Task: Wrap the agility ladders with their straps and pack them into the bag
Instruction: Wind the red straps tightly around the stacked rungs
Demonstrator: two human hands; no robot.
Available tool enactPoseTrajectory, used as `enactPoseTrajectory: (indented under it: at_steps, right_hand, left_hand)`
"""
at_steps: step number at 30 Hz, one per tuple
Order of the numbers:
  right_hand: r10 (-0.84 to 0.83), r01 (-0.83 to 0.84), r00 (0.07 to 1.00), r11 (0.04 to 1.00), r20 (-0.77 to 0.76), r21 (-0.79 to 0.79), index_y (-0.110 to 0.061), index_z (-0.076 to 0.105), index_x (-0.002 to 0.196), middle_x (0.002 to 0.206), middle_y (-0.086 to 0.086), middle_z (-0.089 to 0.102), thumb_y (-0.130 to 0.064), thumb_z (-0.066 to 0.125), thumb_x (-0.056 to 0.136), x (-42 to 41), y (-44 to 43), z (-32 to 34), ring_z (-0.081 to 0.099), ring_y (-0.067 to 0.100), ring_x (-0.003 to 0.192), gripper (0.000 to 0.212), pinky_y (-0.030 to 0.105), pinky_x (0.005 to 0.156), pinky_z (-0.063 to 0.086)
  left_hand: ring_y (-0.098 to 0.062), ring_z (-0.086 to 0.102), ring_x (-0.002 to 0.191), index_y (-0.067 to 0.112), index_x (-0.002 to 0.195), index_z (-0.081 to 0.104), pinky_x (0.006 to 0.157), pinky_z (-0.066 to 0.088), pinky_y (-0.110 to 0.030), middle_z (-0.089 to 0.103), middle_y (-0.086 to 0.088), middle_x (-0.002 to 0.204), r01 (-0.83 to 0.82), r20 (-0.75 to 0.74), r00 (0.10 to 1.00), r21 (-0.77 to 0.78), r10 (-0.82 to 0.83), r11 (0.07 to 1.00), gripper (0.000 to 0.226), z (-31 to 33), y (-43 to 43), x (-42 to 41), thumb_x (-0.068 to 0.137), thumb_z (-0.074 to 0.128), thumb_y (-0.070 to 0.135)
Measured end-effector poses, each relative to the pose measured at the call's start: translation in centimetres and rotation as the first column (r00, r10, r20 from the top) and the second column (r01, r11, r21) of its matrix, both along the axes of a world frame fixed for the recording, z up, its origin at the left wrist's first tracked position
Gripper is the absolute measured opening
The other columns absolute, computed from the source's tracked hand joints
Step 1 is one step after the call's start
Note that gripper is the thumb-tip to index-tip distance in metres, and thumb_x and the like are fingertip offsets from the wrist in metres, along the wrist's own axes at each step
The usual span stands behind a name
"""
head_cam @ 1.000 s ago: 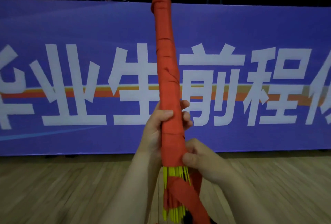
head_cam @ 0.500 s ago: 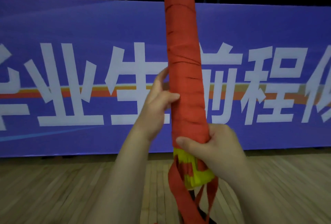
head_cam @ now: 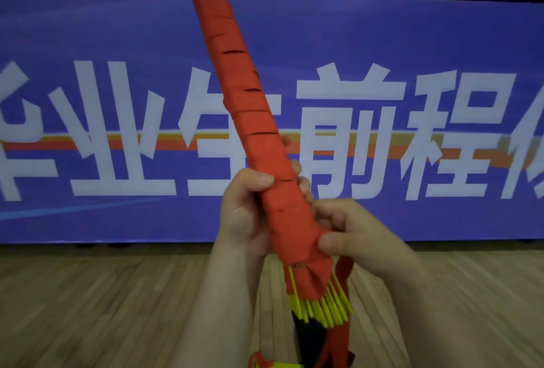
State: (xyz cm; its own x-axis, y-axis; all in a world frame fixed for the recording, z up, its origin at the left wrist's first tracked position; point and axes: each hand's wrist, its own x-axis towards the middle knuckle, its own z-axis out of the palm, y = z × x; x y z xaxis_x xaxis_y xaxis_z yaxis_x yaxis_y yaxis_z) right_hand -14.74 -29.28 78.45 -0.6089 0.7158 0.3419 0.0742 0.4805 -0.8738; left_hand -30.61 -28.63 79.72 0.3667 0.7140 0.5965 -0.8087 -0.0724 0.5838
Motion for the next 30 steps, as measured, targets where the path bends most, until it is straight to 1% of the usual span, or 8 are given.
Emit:
enactPoseTrajectory:
  at_steps: [3,7,11,14,18,22,27,30]
  right_hand:
    - [0.135,-0.136,0.991,0.989,-0.025,-0.058,-0.015,0.067,0.073,0.061,-0.012,0.066,-0.037,0.072,0.065,-1.4,0.1,-1.4,0.058,-0.004,0.056,0.024,0.01,0.057,0.043]
    - [0.008,-0.045,0.976,0.985,-0.218,-0.166,-0.012,0.071,0.063,0.056,-0.002,0.063,-0.057,0.085,0.042,-1.9,-0.4,-1.6,0.056,0.006,0.049,0.052,0.018,0.049,0.042]
    - [-0.512,0.446,0.854,0.815,0.097,0.37,-0.019,0.069,0.067,0.058,0.001,0.067,-0.07,0.068,0.048,-2.6,-2.5,-0.3,0.06,0.007,0.053,0.055,0.036,0.053,0.052]
    - [-0.603,0.44,0.784,0.706,0.147,0.555,-0.02,0.064,0.068,0.058,-0.004,0.064,-0.08,0.056,0.052,-3.5,-3.4,0.2,0.059,0.008,0.054,0.063,0.035,0.054,0.052]
    - [-0.242,0.197,0.96,0.94,0.138,0.278,-0.018,0.065,0.072,0.054,0.006,0.056,-0.065,0.075,0.056,-1.3,-1.1,0.6,0.051,0.017,0.048,0.05,0.033,0.048,0.044]
    - [0.012,-0.011,0.999,1.0,-0.037,0.025,-0.011,0.07,0.076,0.059,0.013,0.058,-0.067,0.08,0.049,-2.1,0.5,-0.7,0.053,0.014,0.056,0.063,0.023,0.055,0.042]
    - [0.071,-0.132,0.97,0.957,-0.234,-0.257,0.024,0.051,0.089,0.077,0.017,0.048,-0.069,0.085,0.03,-4.3,0.0,-3.6,0.04,0.023,0.069,0.114,0.029,0.06,0.027]
    - [0.042,-0.128,0.959,0.946,-0.279,-0.297,0.0,0.067,0.072,0.069,0.019,0.051,-0.061,0.085,0.037,-4.2,-0.6,-3.4,0.045,0.02,0.063,0.072,0.028,0.057,0.029]
  left_hand:
    - [-0.02,0.058,0.08,0.009,0.117,0.052,0.089,0.046,-0.043,0.06,-0.004,0.082,0.059,0.023,0.998,0.094,-0.061,0.994,0.07,-0.5,0.8,-0.4,0.052,0.071,0.024]
    - [-0.024,0.061,0.08,0.011,0.104,0.068,0.078,0.05,-0.04,0.066,-0.009,0.086,-0.203,-0.213,0.957,-0.014,0.196,0.979,0.069,0.4,0.3,-0.9,0.038,0.074,0.029]
    - [-0.014,0.067,0.067,0.017,0.101,0.064,0.059,0.054,-0.032,0.069,-0.001,0.08,-0.708,-0.445,0.643,-0.037,0.623,0.705,0.054,0.9,-1.4,-0.8,0.052,0.085,0.027]
    - [-0.012,0.068,0.066,0.02,0.111,0.054,0.054,0.053,-0.026,0.069,-0.001,0.087,-0.86,-0.354,0.48,-0.009,0.803,0.51,0.054,0.3,-1.8,-0.5,0.065,0.082,0.017]
    - [-0.018,0.062,0.051,0.012,0.105,0.052,0.047,0.052,-0.03,0.065,-0.007,0.069,-0.653,-0.33,0.74,-0.144,0.586,0.744,0.051,0.9,-1.5,-1.7,0.061,0.076,0.004]
    - [-0.013,0.061,0.052,0.007,0.09,0.068,0.051,0.053,-0.023,0.065,-0.004,0.071,-0.197,-0.207,0.964,-0.125,0.169,0.972,0.039,0.7,-0.8,-2.5,0.053,0.077,0.016]
    - [-0.013,0.064,0.07,0.01,0.13,0.045,0.067,0.057,-0.029,0.064,-0.002,0.09,0.18,-0.011,0.983,-0.07,-0.182,0.981,0.079,0.2,0.8,-0.4,0.062,0.083,0.025]
    - [-0.019,0.067,0.086,0.009,0.128,0.048,0.079,0.055,-0.041,0.066,-0.005,0.1,0.012,-0.227,0.974,-0.042,-0.021,0.999,0.082,0.7,1.5,0.2,0.06,0.08,0.041]
